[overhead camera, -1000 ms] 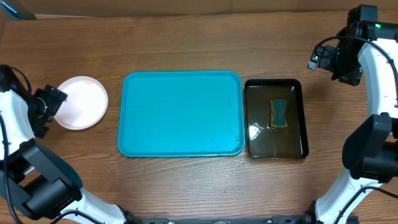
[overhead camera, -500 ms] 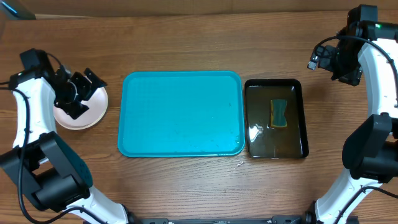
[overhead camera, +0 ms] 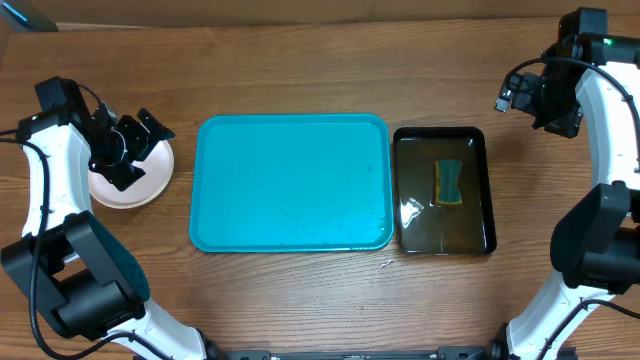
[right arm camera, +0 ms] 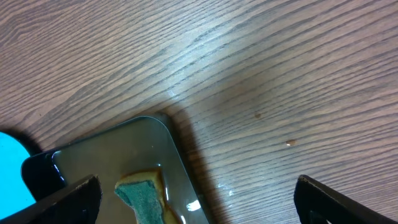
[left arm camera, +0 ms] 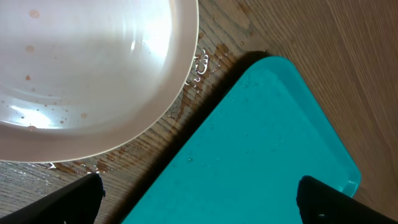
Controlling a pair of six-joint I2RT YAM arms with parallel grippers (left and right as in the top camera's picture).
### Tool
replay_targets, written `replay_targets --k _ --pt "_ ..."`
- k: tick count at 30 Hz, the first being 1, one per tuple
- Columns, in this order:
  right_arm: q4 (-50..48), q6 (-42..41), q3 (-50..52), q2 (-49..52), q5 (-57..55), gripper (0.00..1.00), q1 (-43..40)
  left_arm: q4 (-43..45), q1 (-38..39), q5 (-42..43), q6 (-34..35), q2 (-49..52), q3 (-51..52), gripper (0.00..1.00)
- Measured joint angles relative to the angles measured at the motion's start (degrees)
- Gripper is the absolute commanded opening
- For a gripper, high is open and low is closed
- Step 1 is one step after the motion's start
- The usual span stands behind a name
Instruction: Clean dirty plates on tray and stack at the side
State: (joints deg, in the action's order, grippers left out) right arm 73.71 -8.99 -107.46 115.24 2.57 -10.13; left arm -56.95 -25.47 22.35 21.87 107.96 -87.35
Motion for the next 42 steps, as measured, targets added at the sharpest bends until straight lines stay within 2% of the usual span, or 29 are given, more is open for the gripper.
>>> replay_targets --k 10,14,25,36,42 --pt "0.0 0.0 0.0 -0.6 0.0 1.00 1.3 0.0 0.0 0.0 0.0 0.0 0.0 1.00" --pt "0.0 0.0 0.1 -5.8 0.0 1.00 5.4 0.0 0.0 0.0 0.0 0.0 0.0 1.00" --pt "-0.2 0.0 -0.1 -38.9 0.3 1.00 20.4 0.0 0.0 0.0 0.0 0.0 0.0 1.00" --pt "-0.1 0.0 -0.4 -70.1 0.1 1.00 21.4 0.0 0.0 0.0 0.0 0.0 0.0 1.00" --pt "4.5 0.0 -0.4 -81.7 0.0 1.00 21.4 0.0 0.0 0.0 0.0 0.0 0.0 1.00"
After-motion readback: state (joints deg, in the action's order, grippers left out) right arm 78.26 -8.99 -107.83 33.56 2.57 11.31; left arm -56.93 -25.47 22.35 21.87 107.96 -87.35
